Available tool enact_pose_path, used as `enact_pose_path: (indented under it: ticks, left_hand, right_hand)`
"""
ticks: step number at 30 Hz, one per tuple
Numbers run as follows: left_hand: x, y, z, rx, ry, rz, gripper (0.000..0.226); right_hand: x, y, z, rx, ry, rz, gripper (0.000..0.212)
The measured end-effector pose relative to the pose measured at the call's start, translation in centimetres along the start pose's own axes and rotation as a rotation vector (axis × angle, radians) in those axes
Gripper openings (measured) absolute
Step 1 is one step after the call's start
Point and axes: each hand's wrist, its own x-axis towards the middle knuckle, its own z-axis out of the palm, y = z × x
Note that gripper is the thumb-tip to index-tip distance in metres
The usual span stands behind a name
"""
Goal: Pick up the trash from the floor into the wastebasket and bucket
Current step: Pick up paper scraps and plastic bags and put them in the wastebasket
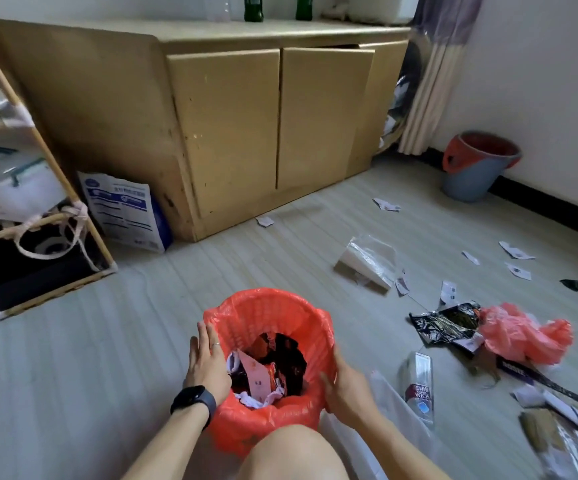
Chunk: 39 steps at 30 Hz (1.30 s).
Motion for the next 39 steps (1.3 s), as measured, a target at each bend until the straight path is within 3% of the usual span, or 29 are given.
enact_pose_path:
  ticks: [13, 19, 21, 26, 31, 36, 39]
  left_hand:
    - [10.0, 3.6, -0.8, 0.000, 0.001, 0.019, 0.078]
    - [10.8, 5.4, -1.7, -0.053, 0.040, -0.103, 0.083]
    - [10.7, 7.8, -2.0, -0.055, 0.113, -0.014, 0.074]
    - [8.6, 17.9, -0.6, -0.061, 0.149, 0.462, 0.064]
    - [5.6, 26.1, 4.4, 0.065, -0.101, 0.805, 0.062]
    - [5.3, 29.8, 12.3, 0.275, -0.539, 0.712, 0.064]
    - [5.8, 30.1, 16.6, 0.400, -0.690, 0.692, 0.075]
  right_hand:
    - [9.6, 0.0, -1.6, 0.124, 0.064, -0.019, 0.069]
    - [10.3, 0.0, -3.0, 0.053, -0.039, -0.003, 0.073]
    - [10.7, 0.6, -4.7, -0.026, -0.108, -0.001, 0.069]
    - [11.6, 5.1, -12.3, -0.407, -0.219, 0.046, 0.050]
    - [10.0, 12.7, -18.4, -0.525, -0.208, 0.153, 0.050]
    - [9.1, 21.6, -20.2, -0.404, -0.079, 0.287, 0.049]
    - [10.4, 26.3, -18.8, -0.318, -0.007, 0.403, 0.061]
